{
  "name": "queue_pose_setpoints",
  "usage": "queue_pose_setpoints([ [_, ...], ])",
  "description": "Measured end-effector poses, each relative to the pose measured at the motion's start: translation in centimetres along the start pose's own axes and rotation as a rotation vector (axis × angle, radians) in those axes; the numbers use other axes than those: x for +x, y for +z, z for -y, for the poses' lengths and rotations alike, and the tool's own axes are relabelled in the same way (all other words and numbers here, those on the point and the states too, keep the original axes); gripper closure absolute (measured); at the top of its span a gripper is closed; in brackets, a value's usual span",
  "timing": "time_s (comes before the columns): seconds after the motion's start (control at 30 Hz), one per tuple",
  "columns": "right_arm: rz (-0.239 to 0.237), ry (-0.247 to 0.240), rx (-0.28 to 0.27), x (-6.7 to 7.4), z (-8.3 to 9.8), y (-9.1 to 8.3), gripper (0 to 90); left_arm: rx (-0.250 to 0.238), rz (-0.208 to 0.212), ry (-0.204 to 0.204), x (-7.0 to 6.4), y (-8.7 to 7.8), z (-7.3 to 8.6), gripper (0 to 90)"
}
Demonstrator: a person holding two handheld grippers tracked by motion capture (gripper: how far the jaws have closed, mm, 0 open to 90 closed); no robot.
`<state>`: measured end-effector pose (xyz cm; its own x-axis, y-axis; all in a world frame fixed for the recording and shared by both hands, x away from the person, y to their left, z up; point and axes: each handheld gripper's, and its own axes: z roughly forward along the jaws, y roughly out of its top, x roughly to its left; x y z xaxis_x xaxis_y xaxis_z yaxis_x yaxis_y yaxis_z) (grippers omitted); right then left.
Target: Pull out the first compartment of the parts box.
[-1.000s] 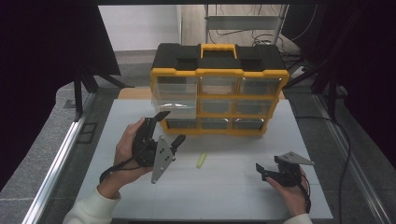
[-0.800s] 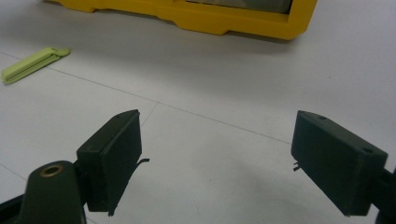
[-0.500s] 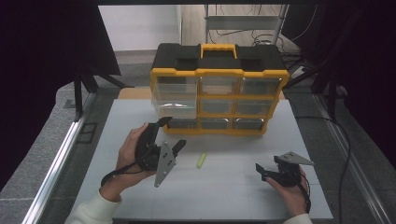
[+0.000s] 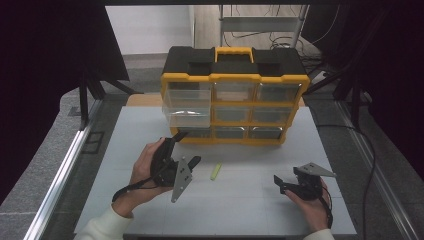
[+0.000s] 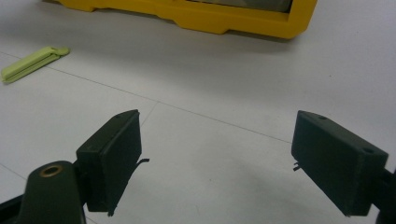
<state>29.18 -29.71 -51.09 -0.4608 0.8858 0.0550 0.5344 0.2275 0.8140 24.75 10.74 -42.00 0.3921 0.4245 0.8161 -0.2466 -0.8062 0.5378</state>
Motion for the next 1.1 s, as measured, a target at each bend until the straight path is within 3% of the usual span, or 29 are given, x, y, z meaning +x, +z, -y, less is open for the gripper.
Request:
queue_pose_setpoints([
  [0.73,0.000,-0.002,-0.002,0.0,0.0,0.0,16.3,0.037,0.030,-0.023,-1.6,1.1,1.2,15.0],
  [1.1,-0.002,-0.002,0.000,0.0,0.0,0.1,16.3,0.048,0.074,-0.046,-2.6,1.8,1.4,13.1],
])
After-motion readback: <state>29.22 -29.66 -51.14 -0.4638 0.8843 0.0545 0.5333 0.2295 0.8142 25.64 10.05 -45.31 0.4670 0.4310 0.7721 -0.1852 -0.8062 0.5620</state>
